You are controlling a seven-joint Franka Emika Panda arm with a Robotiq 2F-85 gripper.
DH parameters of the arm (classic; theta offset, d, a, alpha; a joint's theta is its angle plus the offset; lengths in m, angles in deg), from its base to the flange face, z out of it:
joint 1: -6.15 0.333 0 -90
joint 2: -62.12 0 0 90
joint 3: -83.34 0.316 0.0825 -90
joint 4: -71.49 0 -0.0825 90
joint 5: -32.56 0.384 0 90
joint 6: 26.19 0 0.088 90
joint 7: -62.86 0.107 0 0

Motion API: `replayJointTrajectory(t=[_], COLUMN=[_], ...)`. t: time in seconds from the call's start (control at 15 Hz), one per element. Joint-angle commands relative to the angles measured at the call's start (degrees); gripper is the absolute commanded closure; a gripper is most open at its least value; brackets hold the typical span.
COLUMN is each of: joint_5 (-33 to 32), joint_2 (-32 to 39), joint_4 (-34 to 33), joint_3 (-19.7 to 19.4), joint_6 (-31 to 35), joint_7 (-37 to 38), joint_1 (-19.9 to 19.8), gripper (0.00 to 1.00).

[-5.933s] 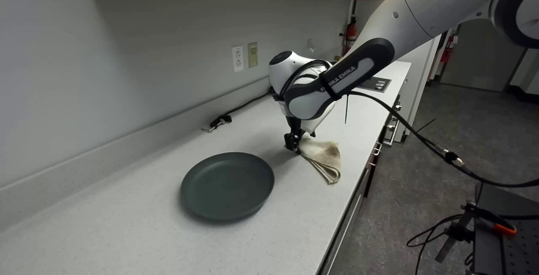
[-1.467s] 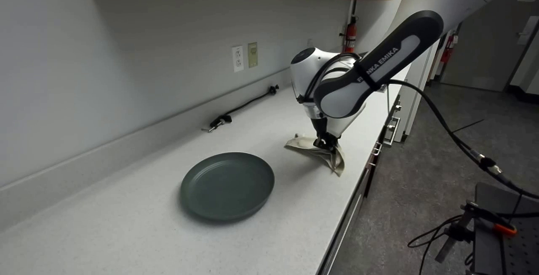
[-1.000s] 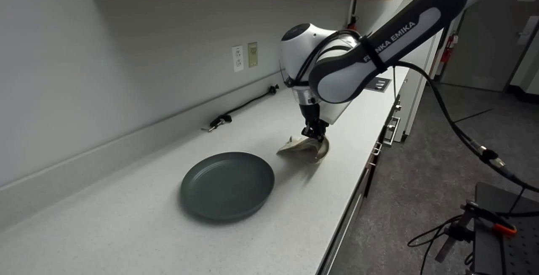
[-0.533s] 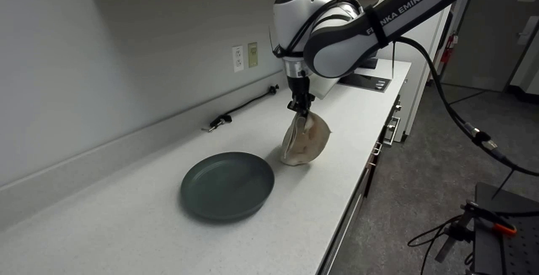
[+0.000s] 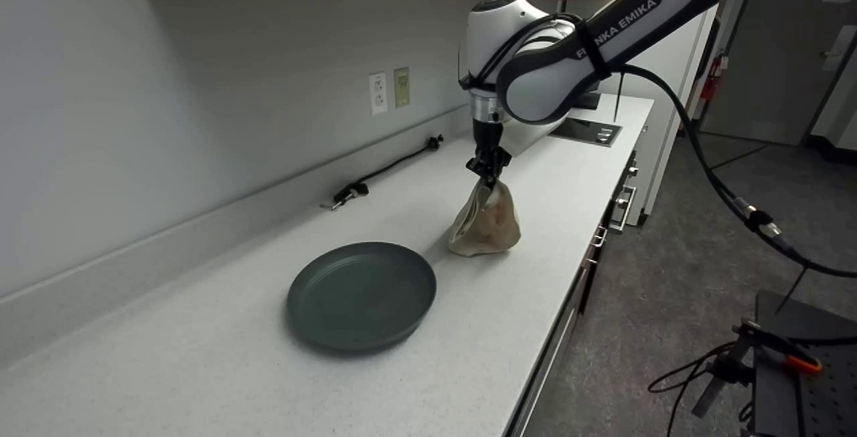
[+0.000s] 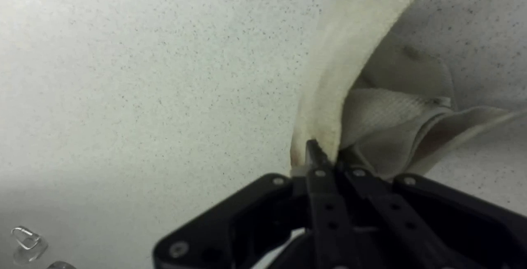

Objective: Unfold the cloth on the countertop

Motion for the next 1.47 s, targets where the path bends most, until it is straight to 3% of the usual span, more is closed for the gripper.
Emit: replayJointTrajectory(t=[0.0, 0.53, 0.93, 1.0, 1.07, 1.4], joint_5=[3.20, 1.05, 3.71, 4.34, 4.71, 2.06], joint_2=[-0.09, 1.37, 3.58, 3.94, 4.27, 3.96], joint_4=[1.32, 6.83, 9.28, 9.42, 9.50, 9.96], joint_3=[0.35, -5.25, -5.91, -5.82, -5.92, -7.97], joint_6=[4.63, 8.38, 7.30, 7.18, 7.05, 7.09], joint_7=[-1.43, 3.18, 2.96, 2.99, 3.17, 7.02], joint_1=[-1.88, -2.10, -4.21, -4.49, -4.49, -1.62], gripper=[0.99, 0.99, 0.99, 0.71, 0.70, 0.34])
